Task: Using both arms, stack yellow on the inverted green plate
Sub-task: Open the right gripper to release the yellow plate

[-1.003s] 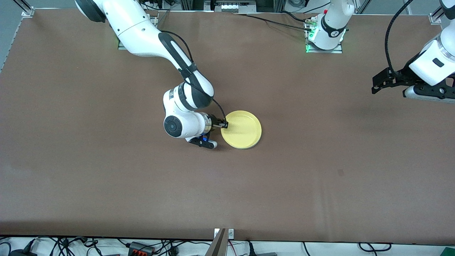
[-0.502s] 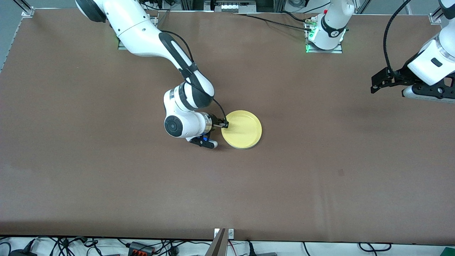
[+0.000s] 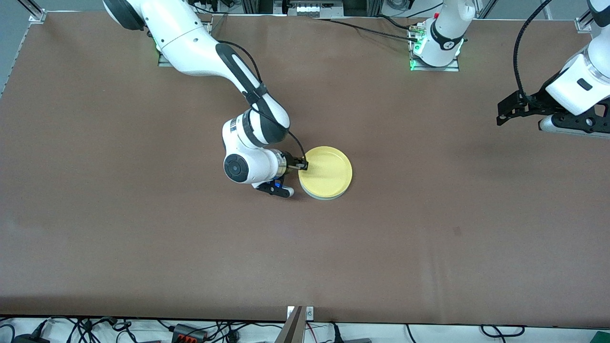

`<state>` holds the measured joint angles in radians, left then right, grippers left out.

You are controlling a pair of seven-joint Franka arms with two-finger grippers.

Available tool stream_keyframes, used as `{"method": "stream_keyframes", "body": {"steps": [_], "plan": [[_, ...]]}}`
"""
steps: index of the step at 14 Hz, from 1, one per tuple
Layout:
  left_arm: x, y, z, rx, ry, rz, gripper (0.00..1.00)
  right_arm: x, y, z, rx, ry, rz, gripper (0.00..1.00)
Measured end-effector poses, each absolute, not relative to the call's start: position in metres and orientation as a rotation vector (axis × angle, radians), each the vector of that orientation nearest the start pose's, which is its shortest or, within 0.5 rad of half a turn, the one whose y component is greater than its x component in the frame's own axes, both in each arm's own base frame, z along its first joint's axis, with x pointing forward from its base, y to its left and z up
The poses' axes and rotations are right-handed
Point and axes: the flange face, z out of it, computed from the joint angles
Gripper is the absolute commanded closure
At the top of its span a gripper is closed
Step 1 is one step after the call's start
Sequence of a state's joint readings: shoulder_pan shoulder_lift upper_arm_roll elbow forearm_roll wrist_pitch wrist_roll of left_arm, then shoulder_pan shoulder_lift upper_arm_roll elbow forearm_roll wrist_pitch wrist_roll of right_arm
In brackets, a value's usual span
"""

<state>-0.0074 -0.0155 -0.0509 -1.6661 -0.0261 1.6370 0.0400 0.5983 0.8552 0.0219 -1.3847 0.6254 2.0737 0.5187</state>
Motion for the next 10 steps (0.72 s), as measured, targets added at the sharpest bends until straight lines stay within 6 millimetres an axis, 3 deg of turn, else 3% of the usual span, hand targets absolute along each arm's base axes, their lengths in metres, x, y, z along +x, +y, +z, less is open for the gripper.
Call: {"method": "stream_keyframes", "body": {"steps": [3, 6, 8, 10], "plan": [[0.552, -0.036, 0.594, -3.163, 0.155, 0.022, 0.00, 0.572, 0.441, 0.195, -2.691, 0.351, 0.584, 0.00], [0.553, -0.035, 0.600, -3.163, 0.154, 0.000, 0.00, 0.581, 0.442, 0.214, -2.706, 0.320, 0.526, 0.00], [0.554, -0.035, 0.608, -3.163, 0.153, -0.026, 0.00, 0.592, 0.438, 0.246, -2.765, 0.250, 0.424, 0.00], [0.554, -0.035, 0.613, -3.163, 0.153, -0.038, 0.00, 0.601, 0.421, 0.293, -2.861, 0.160, 0.334, 0.00]]}}
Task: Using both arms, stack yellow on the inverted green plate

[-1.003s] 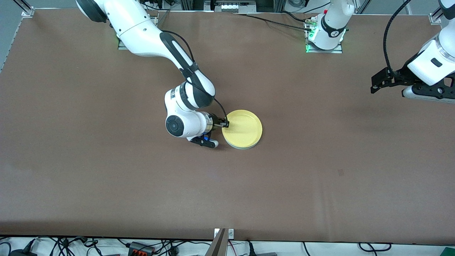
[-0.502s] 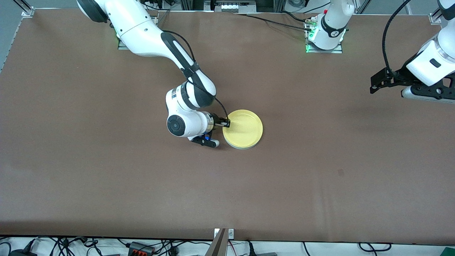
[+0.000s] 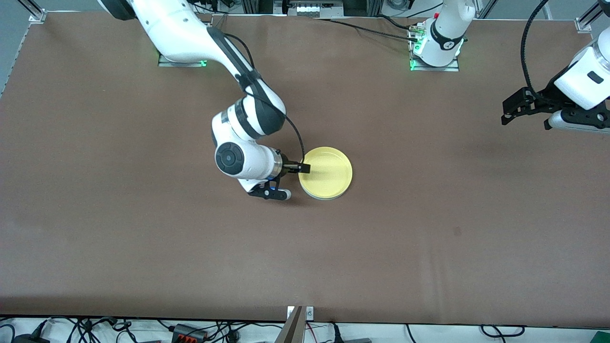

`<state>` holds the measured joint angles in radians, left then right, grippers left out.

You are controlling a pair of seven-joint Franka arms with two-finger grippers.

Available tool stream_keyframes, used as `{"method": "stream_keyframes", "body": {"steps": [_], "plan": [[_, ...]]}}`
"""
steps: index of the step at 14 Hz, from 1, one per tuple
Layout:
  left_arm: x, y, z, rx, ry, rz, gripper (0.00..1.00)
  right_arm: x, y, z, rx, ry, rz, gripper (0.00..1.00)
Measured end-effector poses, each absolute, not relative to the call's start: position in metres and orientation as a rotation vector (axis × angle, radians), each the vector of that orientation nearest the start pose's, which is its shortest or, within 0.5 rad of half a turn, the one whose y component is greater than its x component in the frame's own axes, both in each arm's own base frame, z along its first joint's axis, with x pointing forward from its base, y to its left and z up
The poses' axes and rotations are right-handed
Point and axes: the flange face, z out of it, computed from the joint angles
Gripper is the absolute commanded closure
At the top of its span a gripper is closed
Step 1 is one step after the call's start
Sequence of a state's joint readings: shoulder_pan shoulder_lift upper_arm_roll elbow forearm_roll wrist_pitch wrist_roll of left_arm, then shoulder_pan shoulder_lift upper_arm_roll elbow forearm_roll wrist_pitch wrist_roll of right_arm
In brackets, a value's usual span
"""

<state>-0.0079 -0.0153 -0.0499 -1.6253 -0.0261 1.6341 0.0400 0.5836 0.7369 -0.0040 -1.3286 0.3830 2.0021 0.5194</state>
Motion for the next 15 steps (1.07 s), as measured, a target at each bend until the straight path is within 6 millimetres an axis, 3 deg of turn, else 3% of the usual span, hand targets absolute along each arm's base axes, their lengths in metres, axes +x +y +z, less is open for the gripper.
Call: {"method": "stream_keyframes", "body": {"steps": [3, 6, 8, 11, 15], "plan": [[0.554, -0.034, 0.614, -3.163, 0.151, -0.041, 0.00, 0.614, 0.373, 0.364, -2.973, 0.043, 0.261, 0.00], [0.554, -0.033, 0.614, -3.163, 0.147, -0.041, 0.00, 0.629, 0.300, 0.416, -2.974, -0.052, 0.306, 0.00], [0.554, -0.033, 0.614, -3.163, 0.146, -0.041, 0.00, 0.639, 0.249, 0.444, -2.964, -0.023, 0.310, 0.00], [0.554, -0.029, 0.614, -3.164, 0.136, -0.031, 0.00, 0.653, 0.176, 0.476, -2.983, 0.092, 0.245, 0.00], [0.554, -0.027, 0.613, -3.164, 0.131, -0.021, 0.00, 0.666, 0.101, 0.483, -3.078, 0.205, 0.189, 0.00]]}}
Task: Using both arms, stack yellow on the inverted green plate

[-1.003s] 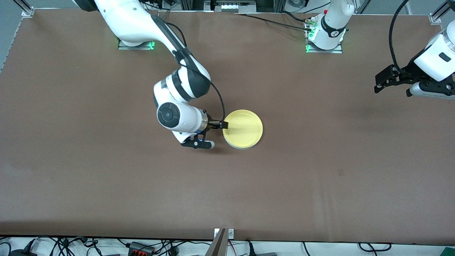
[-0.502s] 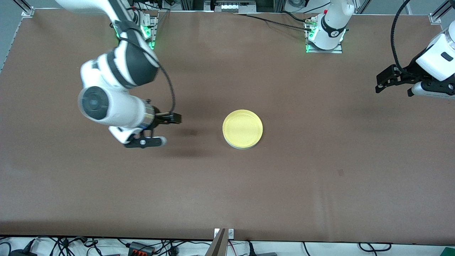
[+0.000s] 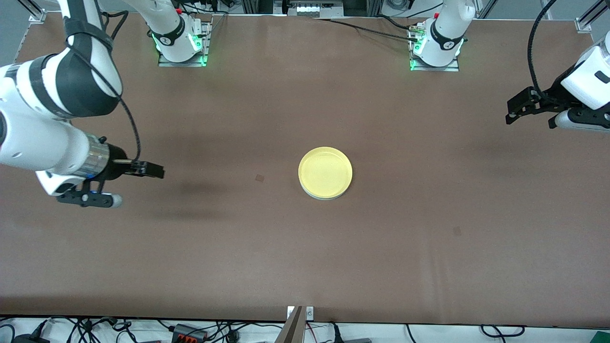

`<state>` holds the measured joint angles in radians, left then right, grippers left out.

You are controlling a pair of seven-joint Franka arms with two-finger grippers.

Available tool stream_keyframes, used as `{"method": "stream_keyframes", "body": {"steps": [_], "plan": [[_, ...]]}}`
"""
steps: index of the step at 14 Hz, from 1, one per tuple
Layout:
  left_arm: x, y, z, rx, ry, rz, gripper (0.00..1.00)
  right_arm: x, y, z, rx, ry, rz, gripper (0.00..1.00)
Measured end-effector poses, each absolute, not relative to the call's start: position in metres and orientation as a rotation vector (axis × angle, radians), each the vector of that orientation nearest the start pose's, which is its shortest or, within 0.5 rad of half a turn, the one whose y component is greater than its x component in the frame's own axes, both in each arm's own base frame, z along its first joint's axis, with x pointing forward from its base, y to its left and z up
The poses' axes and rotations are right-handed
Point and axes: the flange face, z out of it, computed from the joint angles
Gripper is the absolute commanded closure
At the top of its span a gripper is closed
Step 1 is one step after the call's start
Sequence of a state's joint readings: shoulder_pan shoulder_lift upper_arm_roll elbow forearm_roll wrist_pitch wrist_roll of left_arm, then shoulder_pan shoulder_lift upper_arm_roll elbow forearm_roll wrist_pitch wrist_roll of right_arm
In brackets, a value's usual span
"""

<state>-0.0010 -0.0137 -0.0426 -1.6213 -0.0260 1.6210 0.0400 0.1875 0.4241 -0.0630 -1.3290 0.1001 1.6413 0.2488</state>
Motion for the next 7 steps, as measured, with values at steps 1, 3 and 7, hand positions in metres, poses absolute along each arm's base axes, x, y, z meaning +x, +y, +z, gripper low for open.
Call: {"method": "stream_keyframes", "body": {"steps": [1, 3, 7], "plan": [[0.554, -0.027, 0.612, -3.164, 0.131, -0.020, 0.00, 0.668, 0.086, 0.485, -3.111, 0.226, 0.173, 0.00], [0.554, -0.027, 0.612, -3.164, 0.132, -0.018, 0.00, 0.672, 0.055, 0.496, -3.130, 0.226, 0.103, 0.00], [0.555, -0.028, 0.610, -3.164, 0.133, -0.012, 0.00, 0.662, -0.005, 0.552, -3.119, 0.226, -0.056, 0.00]]}}
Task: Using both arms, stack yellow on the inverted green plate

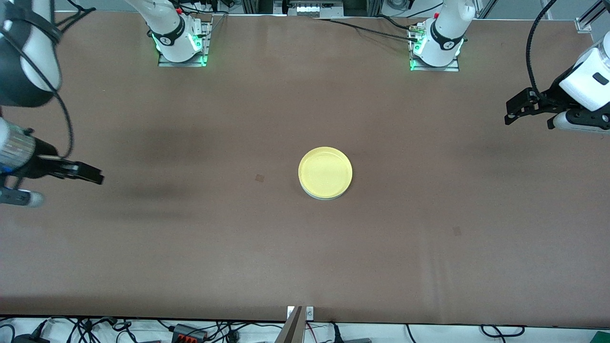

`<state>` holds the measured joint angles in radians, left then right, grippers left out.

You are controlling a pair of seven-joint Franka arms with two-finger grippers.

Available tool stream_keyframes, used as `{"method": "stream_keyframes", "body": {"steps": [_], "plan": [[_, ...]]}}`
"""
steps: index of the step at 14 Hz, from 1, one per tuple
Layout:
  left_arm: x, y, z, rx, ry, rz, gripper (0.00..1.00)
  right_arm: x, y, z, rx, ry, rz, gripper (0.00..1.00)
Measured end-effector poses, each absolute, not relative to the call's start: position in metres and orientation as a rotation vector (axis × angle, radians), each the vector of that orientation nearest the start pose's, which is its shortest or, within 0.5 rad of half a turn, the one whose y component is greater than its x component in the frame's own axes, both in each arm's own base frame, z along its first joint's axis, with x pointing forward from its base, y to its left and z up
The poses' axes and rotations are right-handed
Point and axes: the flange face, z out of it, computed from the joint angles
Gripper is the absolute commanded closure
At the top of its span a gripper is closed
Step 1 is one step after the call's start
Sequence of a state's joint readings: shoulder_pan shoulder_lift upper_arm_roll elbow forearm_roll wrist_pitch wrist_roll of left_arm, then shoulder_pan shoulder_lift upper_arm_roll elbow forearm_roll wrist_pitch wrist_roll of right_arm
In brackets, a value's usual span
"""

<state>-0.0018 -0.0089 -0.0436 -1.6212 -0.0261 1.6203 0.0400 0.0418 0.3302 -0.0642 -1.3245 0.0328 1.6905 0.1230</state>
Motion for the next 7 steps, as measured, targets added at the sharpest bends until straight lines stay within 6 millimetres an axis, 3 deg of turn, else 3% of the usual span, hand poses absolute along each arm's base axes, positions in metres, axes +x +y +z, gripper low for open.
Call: {"method": "stream_keyframes", "body": {"steps": [3, 7], "plan": [[0.555, -0.028, 0.609, -3.164, 0.134, -0.011, 0.00, 0.642, -0.040, 0.593, -3.117, 0.211, -0.126, 0.00], [0.555, -0.028, 0.609, -3.164, 0.134, -0.011, 0.00, 0.629, -0.049, 0.606, -3.122, 0.174, -0.098, 0.00]]}}
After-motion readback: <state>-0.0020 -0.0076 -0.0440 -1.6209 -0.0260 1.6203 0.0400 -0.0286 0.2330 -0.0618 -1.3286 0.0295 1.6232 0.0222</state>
